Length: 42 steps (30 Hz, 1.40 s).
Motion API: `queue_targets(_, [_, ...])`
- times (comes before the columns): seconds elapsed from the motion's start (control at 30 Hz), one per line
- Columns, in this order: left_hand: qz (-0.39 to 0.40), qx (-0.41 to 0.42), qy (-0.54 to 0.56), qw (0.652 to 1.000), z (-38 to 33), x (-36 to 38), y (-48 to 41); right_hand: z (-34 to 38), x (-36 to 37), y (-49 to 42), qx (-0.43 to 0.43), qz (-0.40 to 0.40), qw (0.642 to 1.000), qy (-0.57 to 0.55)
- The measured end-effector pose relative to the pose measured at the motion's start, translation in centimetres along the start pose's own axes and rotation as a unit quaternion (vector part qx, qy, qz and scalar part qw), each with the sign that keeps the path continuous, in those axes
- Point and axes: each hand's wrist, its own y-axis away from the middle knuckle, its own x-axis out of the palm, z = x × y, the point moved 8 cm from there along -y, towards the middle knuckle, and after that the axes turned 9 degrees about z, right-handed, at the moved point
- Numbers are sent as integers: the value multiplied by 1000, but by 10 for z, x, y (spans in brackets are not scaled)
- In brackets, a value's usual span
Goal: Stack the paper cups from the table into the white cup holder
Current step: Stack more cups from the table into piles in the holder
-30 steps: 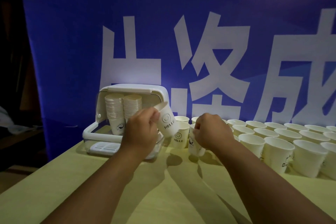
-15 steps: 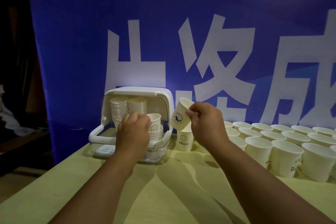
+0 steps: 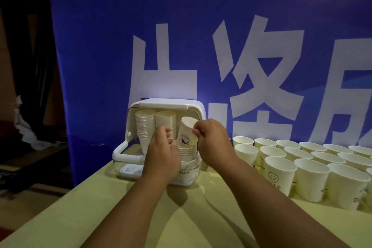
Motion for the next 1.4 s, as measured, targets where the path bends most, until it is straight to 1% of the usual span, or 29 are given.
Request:
queue_targets(0.07, [-4,3,3,1000,1,1,0,1,9,-2,-15,38,999,9])
queue_targets(0.13, [0,6,1,1000,2,2,0,0,16,-1,-18,63,998,-6])
queue_targets(0.23, [2,2,-6,1000,5,1,0,-6,20,3,1,45,998,-39])
queue_targets(0.3, [-9,7,-17,1000,4,0,-1,-16,21,5,35,28,997,-64])
queue_targets(0.37, [-19,21,-42,999,3,0,-2,-23,29,7,57,48,995,-71])
queue_targets(0.43, [-19,23,-60,998,4,1,-3,-27,39,9,58,67,994,-65])
queue_targets(0.53, [-23,6,-63,998,6,-1,-4,-33,43,10,69,58,993,-79])
queue_targets(0.67, [-16,-7,-59,998,5,1,-4,-34,42,13,74,69,989,-109])
queue_targets(0.73, [-14,6,-65,998,-1,3,-1,-37,34,16,85,58,987,-124])
queue_targets(0.83, [-36,68,-142,987,-19,5,5,-46,16,22,105,32,989,-99])
queue_targets(0.9, [-40,101,-167,980,-32,8,10,-55,6,29,121,22,989,-80])
queue_targets(0.97, [-11,116,-138,984,-41,15,13,-64,-7,39,133,18,990,-52])
queue_targets(1.03, [44,112,-92,989,-50,26,17,-74,-23,51,138,3,990,-24])
queue_targets(1.17, [106,131,-91,981,-82,52,28,-101,-56,74,165,-12,986,4])
queue_targets(1.3, [194,98,-86,972,-103,92,41,-124,-93,97,184,-35,982,33])
queue_targets(1.4, [259,62,-52,962,-114,127,53,-143,-115,115,205,-67,975,50])
